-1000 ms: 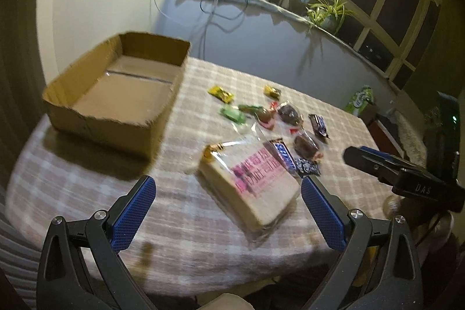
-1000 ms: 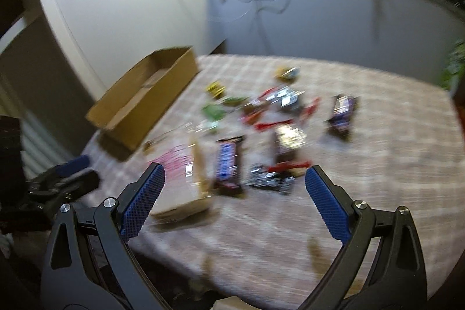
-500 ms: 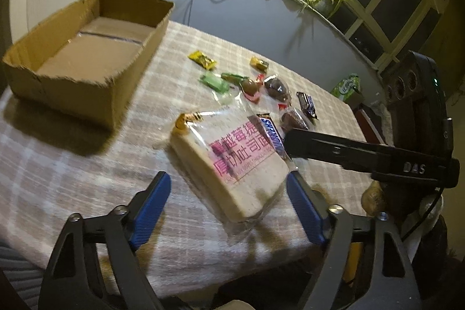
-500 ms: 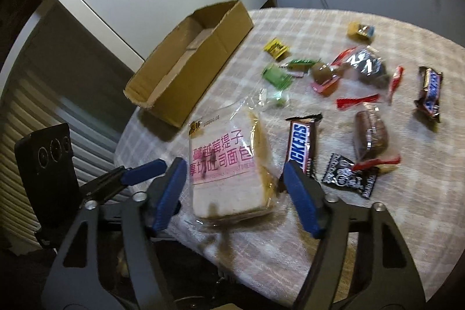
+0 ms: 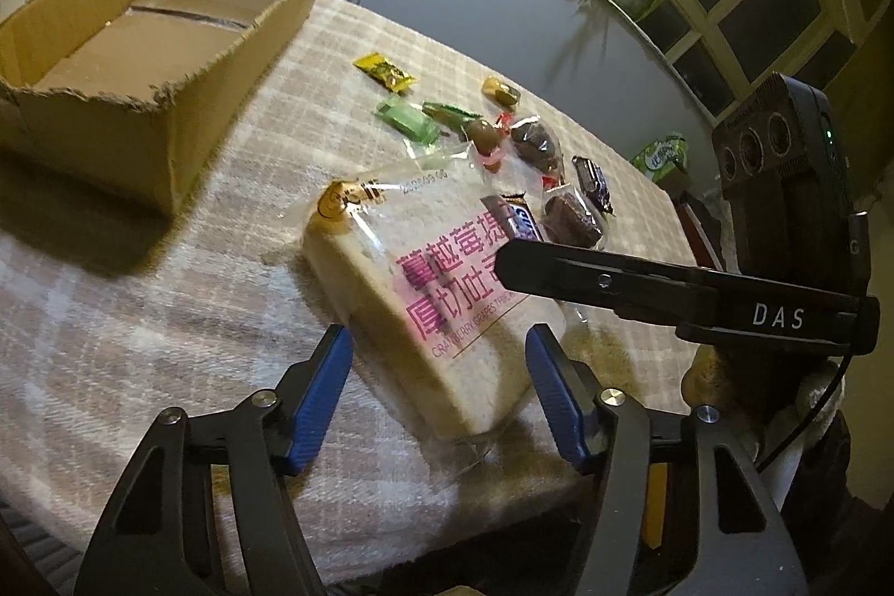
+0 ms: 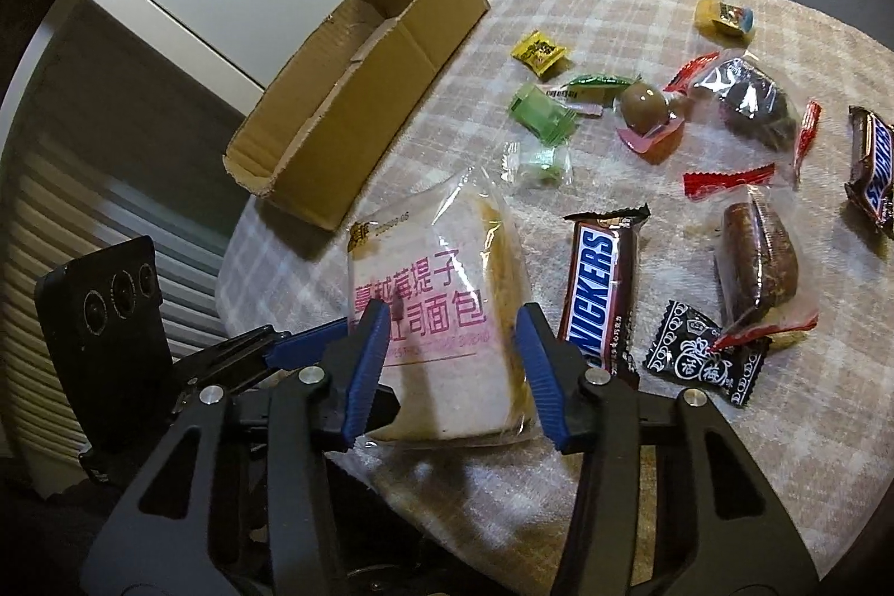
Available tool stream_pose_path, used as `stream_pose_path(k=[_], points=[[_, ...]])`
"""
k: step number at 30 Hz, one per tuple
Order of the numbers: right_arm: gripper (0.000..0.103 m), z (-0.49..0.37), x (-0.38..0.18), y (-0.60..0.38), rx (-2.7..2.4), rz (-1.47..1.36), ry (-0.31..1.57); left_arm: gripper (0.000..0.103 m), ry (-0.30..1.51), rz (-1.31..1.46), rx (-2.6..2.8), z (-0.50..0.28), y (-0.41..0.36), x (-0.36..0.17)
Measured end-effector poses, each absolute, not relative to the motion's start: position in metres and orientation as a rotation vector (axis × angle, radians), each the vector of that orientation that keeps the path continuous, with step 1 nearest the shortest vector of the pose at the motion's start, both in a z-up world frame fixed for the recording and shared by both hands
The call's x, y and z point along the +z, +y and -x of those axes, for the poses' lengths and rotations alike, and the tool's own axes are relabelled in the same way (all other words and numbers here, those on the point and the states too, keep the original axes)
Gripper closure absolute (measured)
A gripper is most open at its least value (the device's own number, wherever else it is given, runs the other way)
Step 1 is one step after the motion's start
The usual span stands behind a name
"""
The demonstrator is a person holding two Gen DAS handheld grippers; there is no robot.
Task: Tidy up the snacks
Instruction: 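Move the right gripper to the bag of sliced toast and close on it, then lift the toast bag with the right gripper and lower it into the cardboard box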
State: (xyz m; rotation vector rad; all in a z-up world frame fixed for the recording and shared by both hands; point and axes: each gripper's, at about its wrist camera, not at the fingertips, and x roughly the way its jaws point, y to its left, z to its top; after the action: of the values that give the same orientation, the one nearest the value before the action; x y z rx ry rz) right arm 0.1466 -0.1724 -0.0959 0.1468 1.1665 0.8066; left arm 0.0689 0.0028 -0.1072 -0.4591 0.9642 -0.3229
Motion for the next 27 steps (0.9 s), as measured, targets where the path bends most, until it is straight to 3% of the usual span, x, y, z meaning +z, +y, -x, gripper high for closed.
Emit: stream_pose_path(k=[27], points=[[0.059, -0.143, -0.068, -0.158, 0.822, -0.126, 1.126, 0.045, 0.853, 0.323, -0.29, -0.072, 0.003, -0.073]])
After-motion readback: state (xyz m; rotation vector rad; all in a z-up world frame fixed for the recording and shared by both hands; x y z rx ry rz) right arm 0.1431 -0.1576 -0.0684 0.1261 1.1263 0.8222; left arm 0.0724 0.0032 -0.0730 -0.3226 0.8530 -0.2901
